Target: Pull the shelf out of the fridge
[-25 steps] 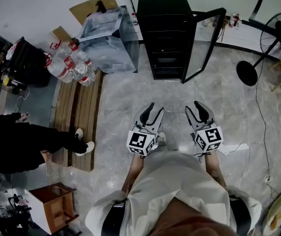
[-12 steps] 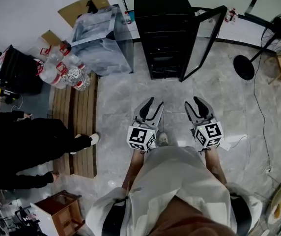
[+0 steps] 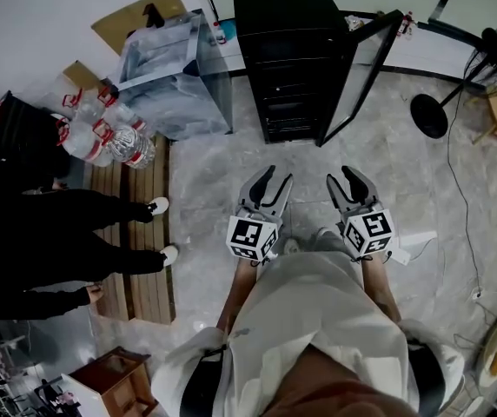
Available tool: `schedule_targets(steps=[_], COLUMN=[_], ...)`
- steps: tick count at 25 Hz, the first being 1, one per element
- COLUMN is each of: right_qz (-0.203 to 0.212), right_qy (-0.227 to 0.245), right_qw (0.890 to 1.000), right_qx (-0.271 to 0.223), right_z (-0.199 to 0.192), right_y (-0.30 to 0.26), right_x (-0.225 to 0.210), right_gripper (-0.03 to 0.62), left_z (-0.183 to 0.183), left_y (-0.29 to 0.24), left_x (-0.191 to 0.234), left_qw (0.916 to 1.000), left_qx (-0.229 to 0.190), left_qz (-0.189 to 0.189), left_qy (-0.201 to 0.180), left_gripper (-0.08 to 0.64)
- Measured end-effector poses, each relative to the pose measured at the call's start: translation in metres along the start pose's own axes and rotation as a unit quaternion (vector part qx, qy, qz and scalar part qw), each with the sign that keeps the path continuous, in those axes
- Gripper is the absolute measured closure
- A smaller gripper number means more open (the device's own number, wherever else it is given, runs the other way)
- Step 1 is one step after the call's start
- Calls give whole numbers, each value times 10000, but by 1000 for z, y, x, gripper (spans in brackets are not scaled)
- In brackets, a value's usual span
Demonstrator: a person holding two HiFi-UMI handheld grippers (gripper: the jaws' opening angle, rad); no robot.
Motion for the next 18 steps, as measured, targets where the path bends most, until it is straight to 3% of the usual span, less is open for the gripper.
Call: schedule_targets(steps=[18], right_qz=[428], right_qy=[18], right_qw=[9991], right_qx=[59], right_z=[14], right_y=[-90], right_x=[-59], right_gripper=[420], left_z=[9], left_y=[-82], left_x=[51], left_qw=[9991], left_qx=[-73], left_qz=[362], left_qy=[228], left_gripper=[385])
Point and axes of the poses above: the fingertips, and each gripper's own axes: y backward along the fingers, x to its left, z out of its top, the point moved 1 cm from there along y, backward along the fingers, and after that the axes turned 6 degrees about y, right-handed, at the moved point
